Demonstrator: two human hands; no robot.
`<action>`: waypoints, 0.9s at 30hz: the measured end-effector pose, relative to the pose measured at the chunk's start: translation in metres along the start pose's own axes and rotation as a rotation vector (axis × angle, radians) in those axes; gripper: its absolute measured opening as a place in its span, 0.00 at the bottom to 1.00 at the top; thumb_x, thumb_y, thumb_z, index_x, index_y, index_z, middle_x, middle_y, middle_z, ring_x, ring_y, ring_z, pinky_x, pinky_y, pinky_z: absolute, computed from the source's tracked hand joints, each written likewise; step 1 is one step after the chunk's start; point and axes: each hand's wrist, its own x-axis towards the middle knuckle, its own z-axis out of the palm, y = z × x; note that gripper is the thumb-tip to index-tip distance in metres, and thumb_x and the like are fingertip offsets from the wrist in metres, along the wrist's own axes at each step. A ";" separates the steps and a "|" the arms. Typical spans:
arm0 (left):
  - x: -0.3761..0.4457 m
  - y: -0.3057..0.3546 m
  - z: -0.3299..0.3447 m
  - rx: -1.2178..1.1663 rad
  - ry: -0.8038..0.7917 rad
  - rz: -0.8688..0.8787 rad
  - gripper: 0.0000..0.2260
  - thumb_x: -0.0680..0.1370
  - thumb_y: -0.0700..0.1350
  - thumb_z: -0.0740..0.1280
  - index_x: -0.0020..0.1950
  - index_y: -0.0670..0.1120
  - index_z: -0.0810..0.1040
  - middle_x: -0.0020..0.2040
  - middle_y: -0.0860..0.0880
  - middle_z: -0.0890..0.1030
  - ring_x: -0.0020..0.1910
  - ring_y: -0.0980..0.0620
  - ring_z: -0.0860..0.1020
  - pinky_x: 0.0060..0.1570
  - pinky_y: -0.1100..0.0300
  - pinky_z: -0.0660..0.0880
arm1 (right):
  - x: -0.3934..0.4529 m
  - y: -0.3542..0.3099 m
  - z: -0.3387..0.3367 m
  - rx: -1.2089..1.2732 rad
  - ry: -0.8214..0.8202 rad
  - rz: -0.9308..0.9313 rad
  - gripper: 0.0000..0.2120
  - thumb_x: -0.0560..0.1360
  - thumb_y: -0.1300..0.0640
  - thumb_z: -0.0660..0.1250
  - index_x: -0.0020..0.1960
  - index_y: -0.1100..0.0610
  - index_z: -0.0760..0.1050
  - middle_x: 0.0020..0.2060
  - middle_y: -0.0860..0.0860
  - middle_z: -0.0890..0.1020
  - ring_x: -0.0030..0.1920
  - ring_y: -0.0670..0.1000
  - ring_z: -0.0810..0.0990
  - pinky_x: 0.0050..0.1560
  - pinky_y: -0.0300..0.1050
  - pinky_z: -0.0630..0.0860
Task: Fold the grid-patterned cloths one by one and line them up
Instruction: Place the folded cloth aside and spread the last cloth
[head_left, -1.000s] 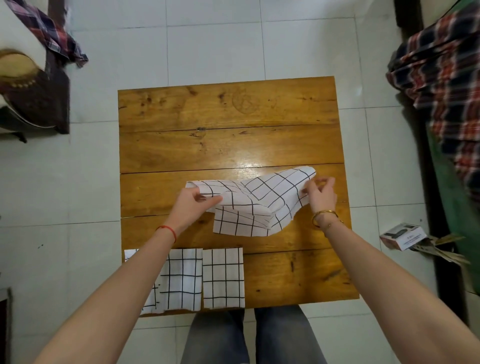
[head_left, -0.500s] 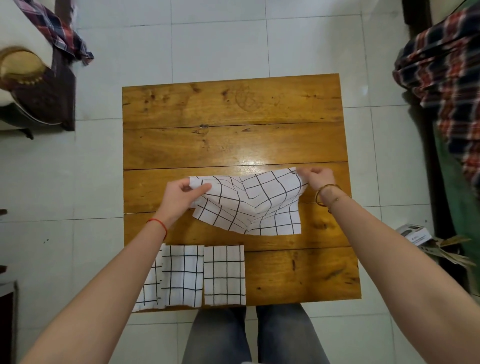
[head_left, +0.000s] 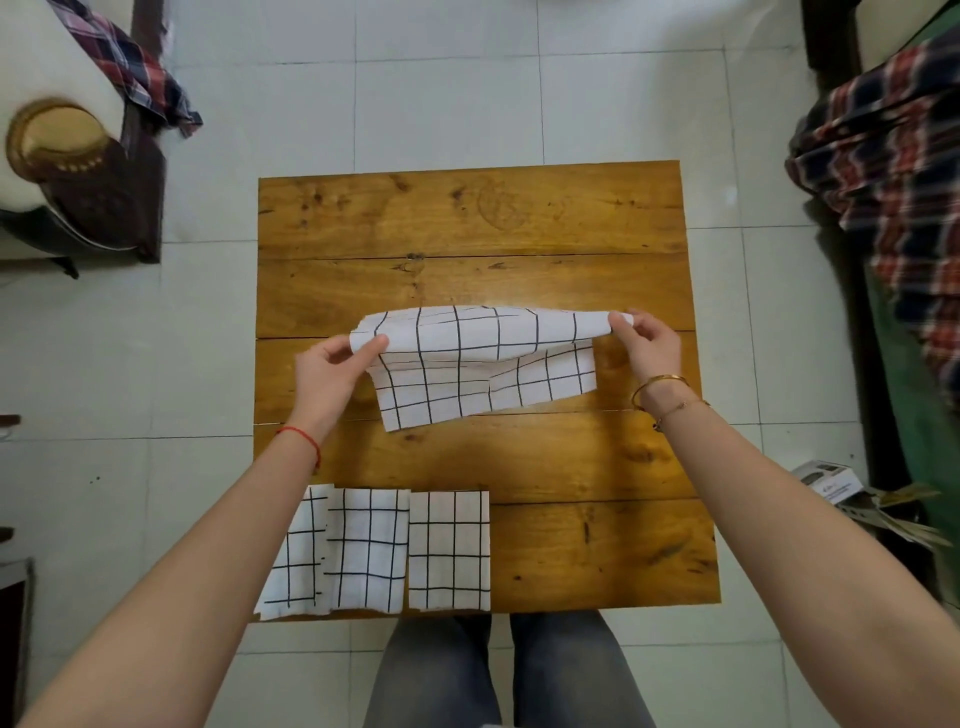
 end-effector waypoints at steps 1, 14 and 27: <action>-0.002 0.004 -0.001 -0.008 0.004 0.007 0.08 0.73 0.53 0.73 0.46 0.50 0.82 0.40 0.58 0.82 0.43 0.58 0.78 0.47 0.61 0.75 | -0.002 -0.003 -0.001 0.002 0.002 -0.030 0.11 0.75 0.54 0.69 0.40 0.61 0.74 0.55 0.46 0.77 0.54 0.45 0.74 0.55 0.37 0.69; -0.028 0.068 -0.045 -0.021 0.139 0.306 0.09 0.72 0.48 0.75 0.41 0.46 0.77 0.66 0.55 0.76 0.67 0.58 0.71 0.63 0.63 0.70 | -0.044 -0.065 -0.026 0.192 0.002 -0.286 0.11 0.73 0.51 0.71 0.42 0.59 0.78 0.50 0.46 0.82 0.54 0.42 0.78 0.59 0.40 0.71; -0.080 0.098 -0.070 -0.200 0.103 0.341 0.14 0.72 0.42 0.74 0.57 0.45 0.81 0.51 0.44 0.83 0.51 0.51 0.81 0.53 0.60 0.79 | -0.096 -0.085 -0.059 0.245 -0.076 -0.434 0.05 0.74 0.54 0.70 0.46 0.55 0.79 0.33 0.47 0.73 0.36 0.47 0.71 0.37 0.42 0.72</action>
